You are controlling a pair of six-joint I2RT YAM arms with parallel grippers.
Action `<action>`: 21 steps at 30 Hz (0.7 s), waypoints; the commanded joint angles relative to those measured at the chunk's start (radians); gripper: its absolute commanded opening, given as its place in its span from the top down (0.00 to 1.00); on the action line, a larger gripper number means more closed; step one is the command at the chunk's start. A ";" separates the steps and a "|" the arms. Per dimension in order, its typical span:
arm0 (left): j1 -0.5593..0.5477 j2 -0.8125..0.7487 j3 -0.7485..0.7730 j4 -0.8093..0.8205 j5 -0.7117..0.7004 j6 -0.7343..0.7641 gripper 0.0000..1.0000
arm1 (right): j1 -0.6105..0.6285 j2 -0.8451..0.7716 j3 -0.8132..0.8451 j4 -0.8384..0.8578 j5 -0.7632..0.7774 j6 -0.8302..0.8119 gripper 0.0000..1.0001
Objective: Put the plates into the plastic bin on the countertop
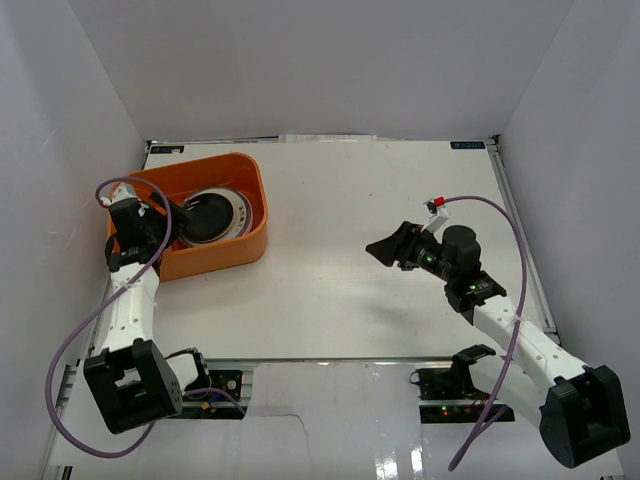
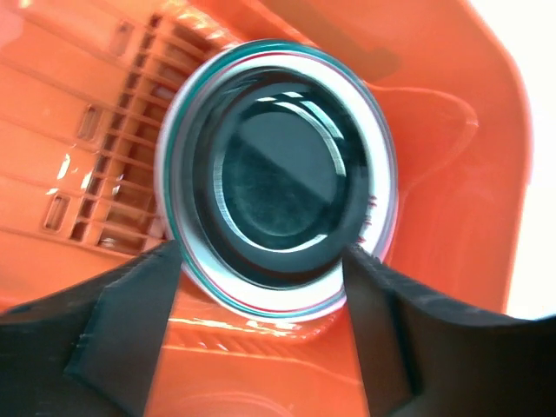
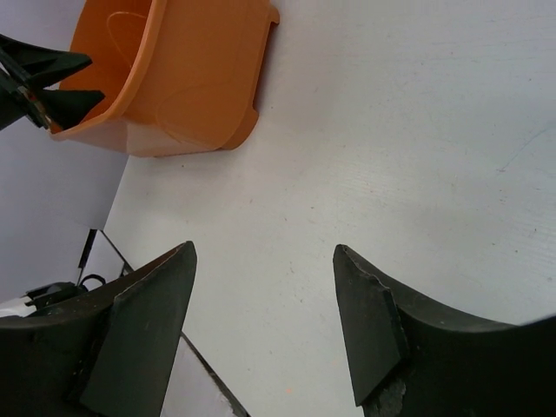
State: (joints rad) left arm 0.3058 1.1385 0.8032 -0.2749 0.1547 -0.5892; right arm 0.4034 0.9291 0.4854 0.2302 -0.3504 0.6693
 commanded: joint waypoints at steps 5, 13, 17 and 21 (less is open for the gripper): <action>-0.023 -0.219 0.053 -0.007 0.212 0.034 0.02 | -0.003 -0.052 0.087 -0.086 0.062 -0.063 0.01; -0.227 -0.364 0.131 -0.050 0.471 0.159 0.02 | -0.003 -0.190 0.315 -0.311 0.252 -0.312 0.10; -0.382 -0.485 0.203 -0.156 0.467 0.256 0.02 | -0.002 -0.266 0.419 -0.408 0.425 -0.356 0.10; -0.428 -0.511 0.321 -0.257 0.398 0.285 0.02 | -0.002 -0.383 0.404 -0.318 0.459 -0.361 0.10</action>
State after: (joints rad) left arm -0.1028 0.6464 1.0302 -0.4362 0.5819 -0.3687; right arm 0.4034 0.6010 0.8742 -0.0998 0.0082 0.3592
